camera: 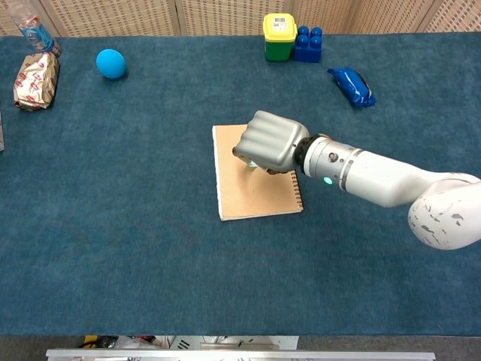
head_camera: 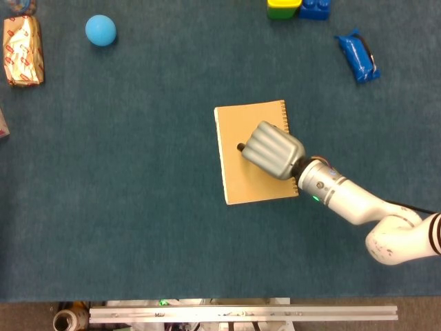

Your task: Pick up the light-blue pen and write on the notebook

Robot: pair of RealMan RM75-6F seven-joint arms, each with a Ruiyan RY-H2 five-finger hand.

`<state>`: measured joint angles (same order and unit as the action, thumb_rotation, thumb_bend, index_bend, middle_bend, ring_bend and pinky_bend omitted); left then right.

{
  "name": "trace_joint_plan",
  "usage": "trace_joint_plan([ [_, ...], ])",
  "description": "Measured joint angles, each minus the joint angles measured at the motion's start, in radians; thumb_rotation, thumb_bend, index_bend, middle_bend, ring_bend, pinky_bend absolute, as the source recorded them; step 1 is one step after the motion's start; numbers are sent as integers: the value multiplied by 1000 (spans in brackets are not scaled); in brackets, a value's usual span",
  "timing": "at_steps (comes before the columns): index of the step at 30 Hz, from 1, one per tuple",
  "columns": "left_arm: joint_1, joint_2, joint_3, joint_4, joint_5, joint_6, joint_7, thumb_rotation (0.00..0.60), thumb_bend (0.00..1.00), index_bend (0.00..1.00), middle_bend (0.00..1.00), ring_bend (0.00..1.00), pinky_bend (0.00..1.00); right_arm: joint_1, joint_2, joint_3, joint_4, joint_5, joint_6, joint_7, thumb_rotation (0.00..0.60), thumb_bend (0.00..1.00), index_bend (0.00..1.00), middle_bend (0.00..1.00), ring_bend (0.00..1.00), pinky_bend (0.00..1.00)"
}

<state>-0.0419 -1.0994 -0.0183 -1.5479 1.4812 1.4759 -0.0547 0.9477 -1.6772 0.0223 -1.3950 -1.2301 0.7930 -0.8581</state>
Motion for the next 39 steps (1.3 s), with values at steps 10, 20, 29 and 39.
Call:
trace_joint_plan([
  [10,-7,-1,0,-9,9,-3,10,600,343,186,271,227,122,-6,24,-6,-28,4,9,12,545,796,426,1000,1000,1000],
  [20,0,2,6,-11,4,-2,13,600,343,186,272,227,122,-2,-10,-24,0,2,-7,12,545,795,426,1000,1000,1000],
  [29,3,4,8,-10,2,-2,11,600,343,186,272,227,122,1,-22,-41,10,14,-21,-12,545,795,426,1000,1000,1000],
  [39,2,4,7,-12,7,0,12,600,343,186,272,227,122,-4,10,-36,-23,-1,1,9,546,795,426,1000,1000,1000],
])
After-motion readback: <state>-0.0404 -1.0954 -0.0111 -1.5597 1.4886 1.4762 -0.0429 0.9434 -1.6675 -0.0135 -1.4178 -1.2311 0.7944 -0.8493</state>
